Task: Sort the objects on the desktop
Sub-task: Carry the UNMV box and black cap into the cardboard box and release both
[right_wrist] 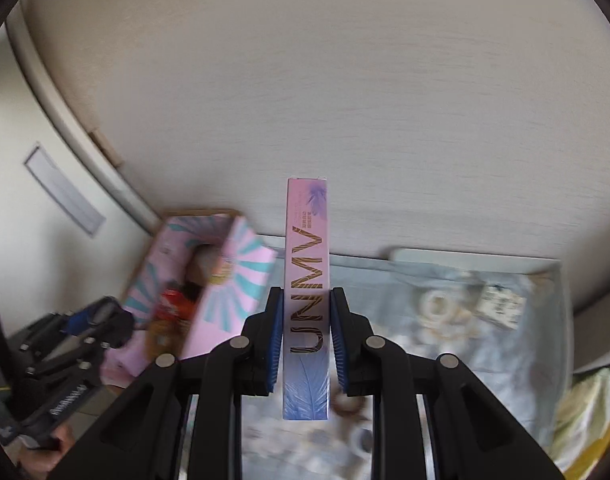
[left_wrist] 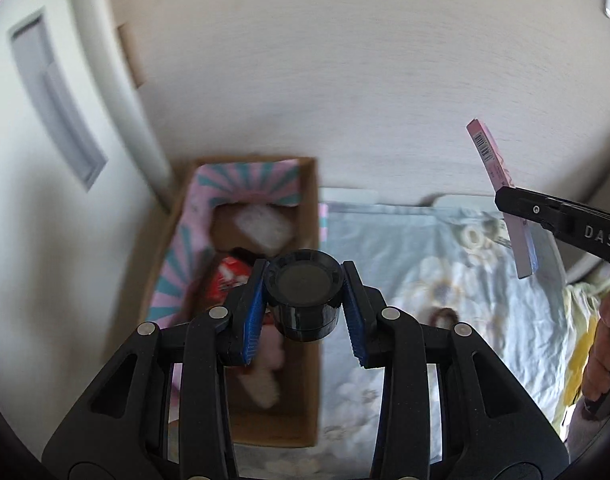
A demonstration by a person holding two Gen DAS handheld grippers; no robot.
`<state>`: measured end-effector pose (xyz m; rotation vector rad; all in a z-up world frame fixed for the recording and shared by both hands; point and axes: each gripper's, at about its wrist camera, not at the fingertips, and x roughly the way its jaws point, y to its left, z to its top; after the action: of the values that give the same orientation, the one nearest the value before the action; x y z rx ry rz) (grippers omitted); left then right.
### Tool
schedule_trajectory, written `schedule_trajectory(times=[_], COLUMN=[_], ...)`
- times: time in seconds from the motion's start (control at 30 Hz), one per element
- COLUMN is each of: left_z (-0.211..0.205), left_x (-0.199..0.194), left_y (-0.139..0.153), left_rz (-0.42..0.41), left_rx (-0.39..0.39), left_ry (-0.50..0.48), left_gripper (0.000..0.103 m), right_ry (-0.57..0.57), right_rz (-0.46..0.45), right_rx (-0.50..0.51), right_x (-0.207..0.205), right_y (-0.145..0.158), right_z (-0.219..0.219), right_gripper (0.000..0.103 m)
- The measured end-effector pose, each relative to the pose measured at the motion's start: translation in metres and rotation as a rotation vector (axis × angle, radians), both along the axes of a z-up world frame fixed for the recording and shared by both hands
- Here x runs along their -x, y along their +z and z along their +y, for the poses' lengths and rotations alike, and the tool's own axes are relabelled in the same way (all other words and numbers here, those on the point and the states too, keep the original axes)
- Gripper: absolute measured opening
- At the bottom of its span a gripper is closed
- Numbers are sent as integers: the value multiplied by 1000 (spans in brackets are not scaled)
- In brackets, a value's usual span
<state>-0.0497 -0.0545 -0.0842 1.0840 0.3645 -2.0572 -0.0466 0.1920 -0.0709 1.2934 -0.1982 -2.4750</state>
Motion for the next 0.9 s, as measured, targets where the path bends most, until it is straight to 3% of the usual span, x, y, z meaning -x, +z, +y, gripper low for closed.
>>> schedule_trajectory(times=[0.17,0.4,0.6,0.9], left_z=[-26,-41,-47,-60], left_x=[-38,-74,-84,-83], left_y=[-16,-46,-66,-68], left_rz=[-33,-65,-76,-60], left_rx=[-28,-95,-135,-152], left_ry=[98,161,170,158], left_gripper=[33,33,32,32], right_ry=[147,299,332,374], right_rz=[-33,-117,-152,-179], right_rx=[2,-5,-55,-154], right_x=[6,4,19,55], right_y=[-11,-40,-62,-78], right_z=[-70,-145,-185,-227], right_gripper=[21,21,21,21])
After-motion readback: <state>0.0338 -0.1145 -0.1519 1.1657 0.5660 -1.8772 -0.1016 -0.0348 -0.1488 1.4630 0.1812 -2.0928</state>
